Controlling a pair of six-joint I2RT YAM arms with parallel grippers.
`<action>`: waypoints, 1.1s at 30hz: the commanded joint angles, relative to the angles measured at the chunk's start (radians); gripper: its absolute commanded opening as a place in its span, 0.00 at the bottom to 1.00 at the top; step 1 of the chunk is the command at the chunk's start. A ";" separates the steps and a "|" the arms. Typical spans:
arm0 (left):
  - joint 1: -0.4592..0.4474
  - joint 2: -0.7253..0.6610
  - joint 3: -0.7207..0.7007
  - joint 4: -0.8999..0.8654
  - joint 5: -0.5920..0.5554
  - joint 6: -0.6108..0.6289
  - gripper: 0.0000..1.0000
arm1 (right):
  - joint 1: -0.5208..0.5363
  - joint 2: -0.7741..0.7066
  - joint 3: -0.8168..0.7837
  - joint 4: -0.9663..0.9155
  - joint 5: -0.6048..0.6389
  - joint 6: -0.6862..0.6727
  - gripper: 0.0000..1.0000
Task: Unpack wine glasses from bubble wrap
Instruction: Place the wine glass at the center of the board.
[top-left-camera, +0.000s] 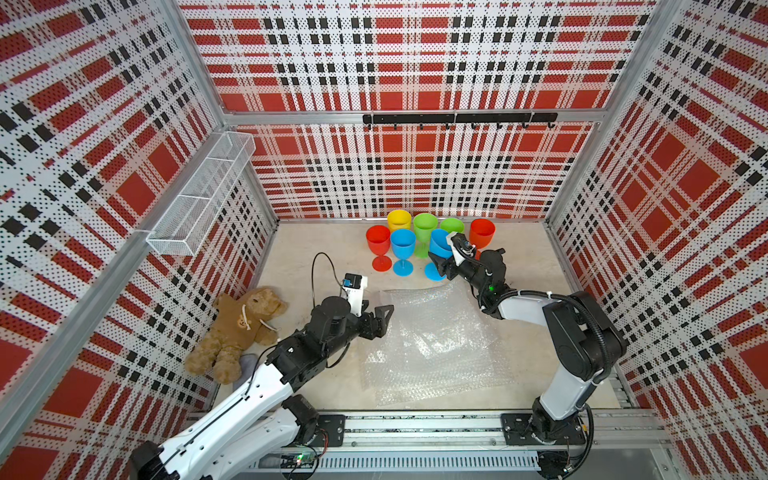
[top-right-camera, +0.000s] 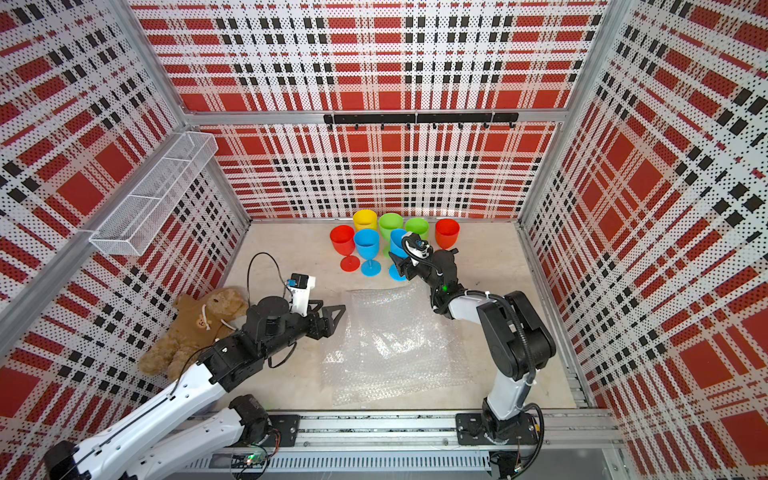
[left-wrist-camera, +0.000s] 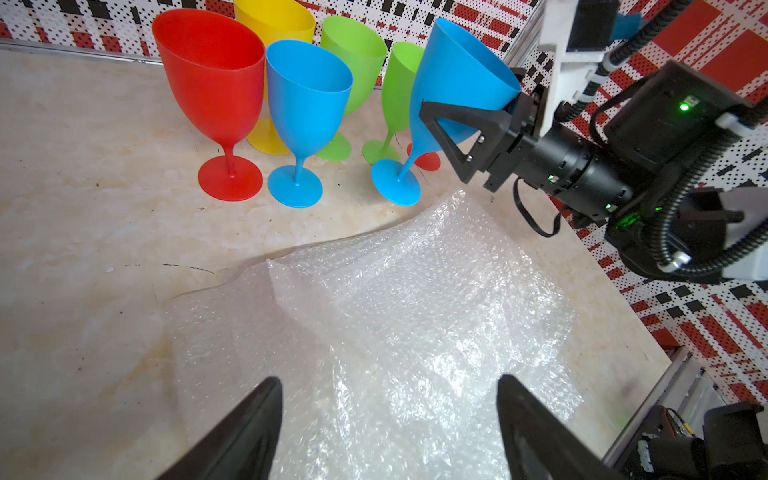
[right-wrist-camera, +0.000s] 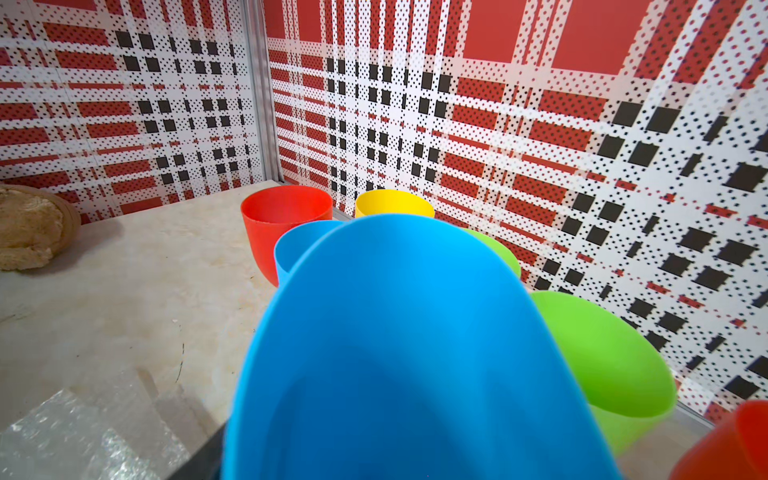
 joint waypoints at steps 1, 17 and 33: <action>-0.010 -0.012 -0.015 0.029 -0.016 0.014 0.82 | -0.015 0.049 0.042 0.082 -0.038 -0.038 0.43; -0.049 -0.025 -0.018 0.029 -0.034 0.016 0.82 | -0.018 0.246 0.163 0.084 -0.046 -0.056 0.46; -0.089 -0.024 -0.018 0.023 -0.072 0.010 0.82 | -0.039 0.333 0.233 0.089 -0.018 -0.049 0.51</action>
